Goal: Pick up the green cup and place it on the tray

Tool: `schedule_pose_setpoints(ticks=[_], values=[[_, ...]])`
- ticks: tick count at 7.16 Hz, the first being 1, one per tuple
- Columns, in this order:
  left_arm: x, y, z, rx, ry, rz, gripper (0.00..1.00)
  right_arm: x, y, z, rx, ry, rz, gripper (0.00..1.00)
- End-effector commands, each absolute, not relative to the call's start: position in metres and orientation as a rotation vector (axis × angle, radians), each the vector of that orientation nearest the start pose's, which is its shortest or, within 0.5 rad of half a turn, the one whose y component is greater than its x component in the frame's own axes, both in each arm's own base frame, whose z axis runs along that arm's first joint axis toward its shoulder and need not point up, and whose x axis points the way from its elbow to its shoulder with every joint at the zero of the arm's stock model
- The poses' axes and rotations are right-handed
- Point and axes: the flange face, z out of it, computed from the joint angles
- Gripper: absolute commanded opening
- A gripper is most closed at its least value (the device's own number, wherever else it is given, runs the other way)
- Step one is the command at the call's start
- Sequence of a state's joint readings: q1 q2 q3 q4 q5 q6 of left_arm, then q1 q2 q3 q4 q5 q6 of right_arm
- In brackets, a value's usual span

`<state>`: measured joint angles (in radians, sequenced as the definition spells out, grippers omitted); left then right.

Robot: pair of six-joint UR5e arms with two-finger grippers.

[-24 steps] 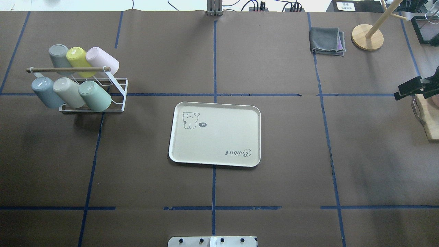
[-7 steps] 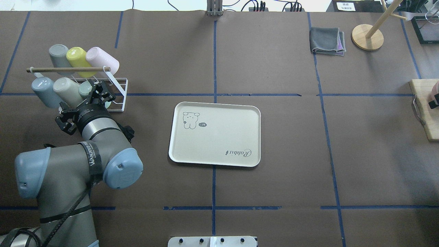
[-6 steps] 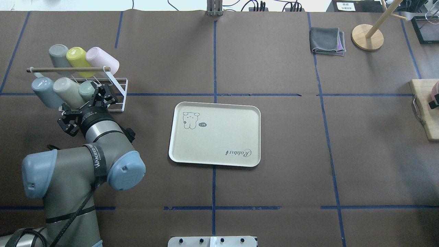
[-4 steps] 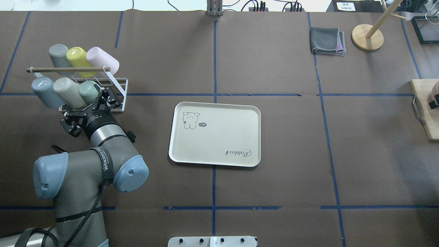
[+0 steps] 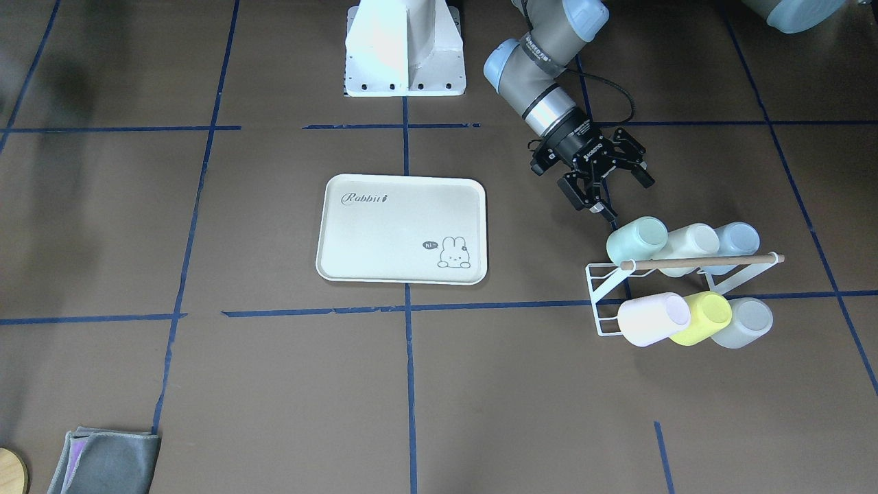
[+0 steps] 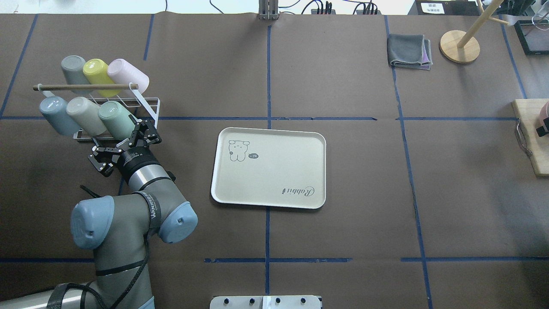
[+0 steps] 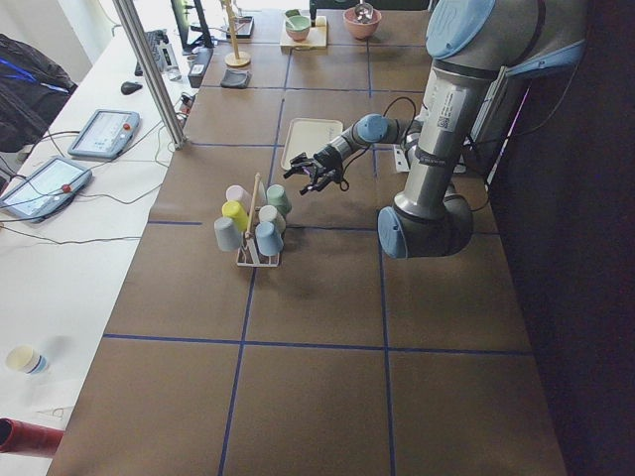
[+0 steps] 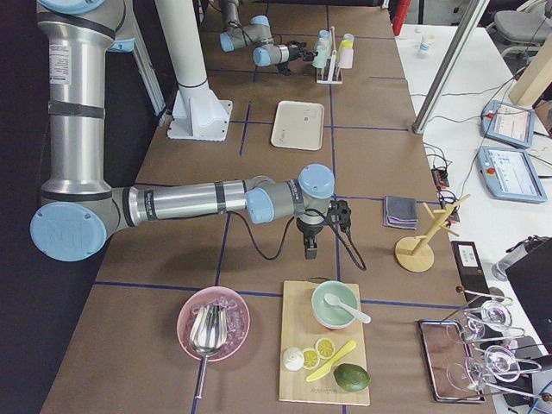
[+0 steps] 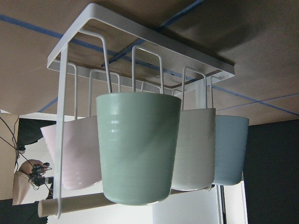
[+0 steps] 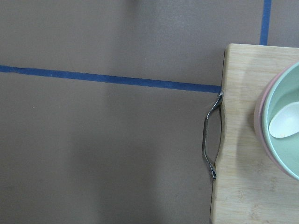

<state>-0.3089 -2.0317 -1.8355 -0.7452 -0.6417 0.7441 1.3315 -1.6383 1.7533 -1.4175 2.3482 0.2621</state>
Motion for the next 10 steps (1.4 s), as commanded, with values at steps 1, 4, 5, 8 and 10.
schedule_pose_setpoints(ticks=[1, 4, 5, 8, 10], values=[[0.499, -0.379, 0.358, 0.164, -1.099, 1.885, 1.00, -0.051, -0.477, 0.584, 0.055, -0.810, -0.083, 1.00], [0.509, -0.387, 0.372, 0.167, -1.111, 1.875, 1.00, -0.051, -0.477, 0.584, 0.055, -0.810, -0.083, 1.00], [0.515, -0.392, 0.378, 0.184, -1.114, 1.862, 1.00, -0.051, -0.478, 0.584, 0.055, -0.810, -0.082, 1.00], [0.513, -0.413, 0.398, 0.156, -1.136, 1.835, 1.00, -0.051, -0.478, 0.583, 0.056, -0.811, -0.082, 1.00], [0.514, -0.418, 0.406, 0.133, -1.142, 1.837, 1.00, -0.051, -0.478, 0.583, 0.056, -0.812, -0.082, 1.00]])
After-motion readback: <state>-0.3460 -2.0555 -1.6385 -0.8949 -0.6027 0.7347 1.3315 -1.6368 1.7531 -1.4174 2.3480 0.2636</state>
